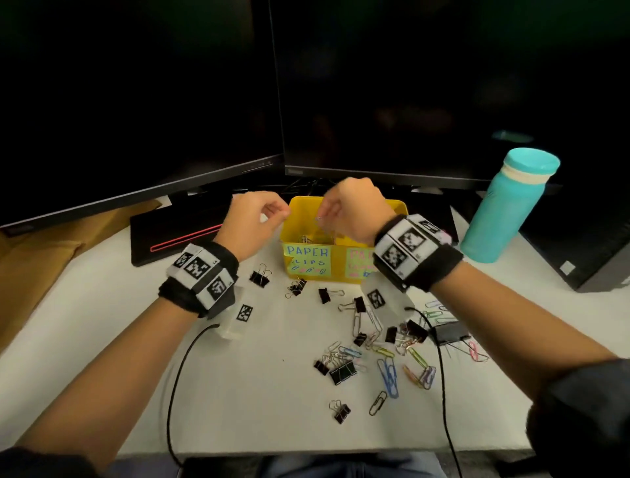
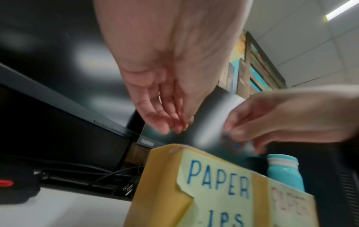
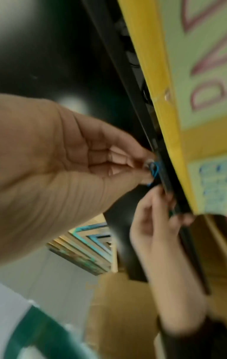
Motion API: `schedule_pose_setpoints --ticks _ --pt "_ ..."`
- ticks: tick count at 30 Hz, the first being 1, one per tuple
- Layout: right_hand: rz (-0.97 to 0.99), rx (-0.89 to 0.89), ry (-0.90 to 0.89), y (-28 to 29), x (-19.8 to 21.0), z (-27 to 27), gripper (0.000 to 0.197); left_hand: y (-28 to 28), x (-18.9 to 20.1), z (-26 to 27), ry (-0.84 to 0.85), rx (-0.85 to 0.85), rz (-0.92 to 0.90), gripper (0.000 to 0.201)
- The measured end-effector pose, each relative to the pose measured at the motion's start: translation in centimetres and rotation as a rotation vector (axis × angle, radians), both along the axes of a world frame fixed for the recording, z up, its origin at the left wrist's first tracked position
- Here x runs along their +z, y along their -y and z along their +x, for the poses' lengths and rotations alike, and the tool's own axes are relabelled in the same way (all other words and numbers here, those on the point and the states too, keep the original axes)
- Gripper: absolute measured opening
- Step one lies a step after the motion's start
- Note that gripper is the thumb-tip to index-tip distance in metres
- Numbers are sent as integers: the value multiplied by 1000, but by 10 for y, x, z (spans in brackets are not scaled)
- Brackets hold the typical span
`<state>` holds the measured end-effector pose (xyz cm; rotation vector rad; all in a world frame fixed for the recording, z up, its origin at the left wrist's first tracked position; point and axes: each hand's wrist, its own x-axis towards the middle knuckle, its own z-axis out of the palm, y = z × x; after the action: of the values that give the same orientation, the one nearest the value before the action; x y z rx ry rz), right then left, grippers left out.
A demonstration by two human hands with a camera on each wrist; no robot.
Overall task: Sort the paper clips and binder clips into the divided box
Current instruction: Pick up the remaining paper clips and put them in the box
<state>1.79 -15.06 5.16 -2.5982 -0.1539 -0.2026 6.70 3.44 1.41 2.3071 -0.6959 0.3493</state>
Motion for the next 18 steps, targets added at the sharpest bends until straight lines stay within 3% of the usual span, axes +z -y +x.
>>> schedule_pose_setpoints --ticks 3,6,9,12,14,18 --pt "-30 23 13 10 -8 4 13 -3 2 -31 93 -20 -26 8" --pt "-26 97 110 30 -7 -19 13 1 1 -70 -97 -241 35 10" --pt "-164 315 -120 50 -9 -60 8 16 -11 -98 -363 -454 270 27" --pt "-280 356 -318 67 -21 -93 11 32 -27 -112 -485 -523 459 31" --pt "-322 308 -348 75 -28 -110 15 37 -34 -116 -473 -554 564 24" --pt "-205 347 -343 82 -35 -131 12 28 -35 -113 -404 -543 648 6"
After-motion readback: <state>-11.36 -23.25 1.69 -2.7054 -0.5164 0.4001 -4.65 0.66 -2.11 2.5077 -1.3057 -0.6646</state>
